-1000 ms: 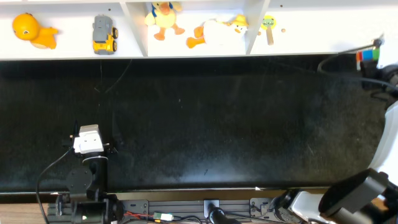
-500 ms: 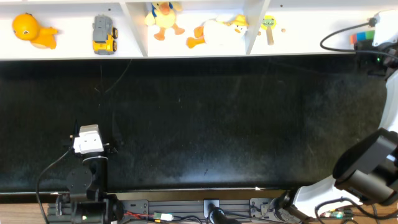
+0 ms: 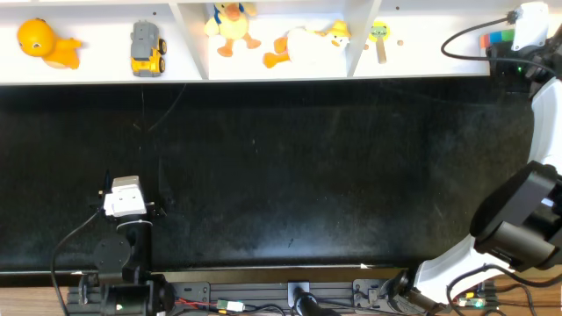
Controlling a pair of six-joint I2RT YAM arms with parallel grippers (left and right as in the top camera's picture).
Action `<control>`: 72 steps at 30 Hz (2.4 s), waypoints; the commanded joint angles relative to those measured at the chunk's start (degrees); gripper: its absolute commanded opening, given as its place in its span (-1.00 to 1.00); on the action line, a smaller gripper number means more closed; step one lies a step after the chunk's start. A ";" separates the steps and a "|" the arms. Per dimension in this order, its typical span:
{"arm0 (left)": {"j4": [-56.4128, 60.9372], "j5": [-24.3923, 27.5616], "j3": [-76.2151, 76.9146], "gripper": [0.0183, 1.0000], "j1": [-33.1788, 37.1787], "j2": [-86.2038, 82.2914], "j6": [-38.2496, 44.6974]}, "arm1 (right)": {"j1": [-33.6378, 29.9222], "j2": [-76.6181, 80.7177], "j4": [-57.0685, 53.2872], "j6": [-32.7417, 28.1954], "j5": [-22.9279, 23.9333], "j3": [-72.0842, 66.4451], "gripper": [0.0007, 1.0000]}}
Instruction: Store Toys
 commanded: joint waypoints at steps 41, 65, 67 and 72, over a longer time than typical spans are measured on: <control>0.04 -0.68 -0.20 1.00 -0.20 -0.66 0.59 | 11.21 -33.83 18.97 8.83 4.11 -43.25 0.99; 0.04 -0.66 -0.20 1.00 -0.20 -0.66 0.59 | 31.28 -82.62 49.88 32.98 13.90 -87.67 0.99; 0.04 -0.68 -0.20 1.00 -0.20 -0.66 0.59 | 31.23 -86.33 49.88 32.94 14.56 -90.12 0.99; 0.04 -0.66 -0.20 1.00 -0.20 -0.66 0.59 | 31.23 -92.91 43.82 32.52 15.15 -91.89 0.99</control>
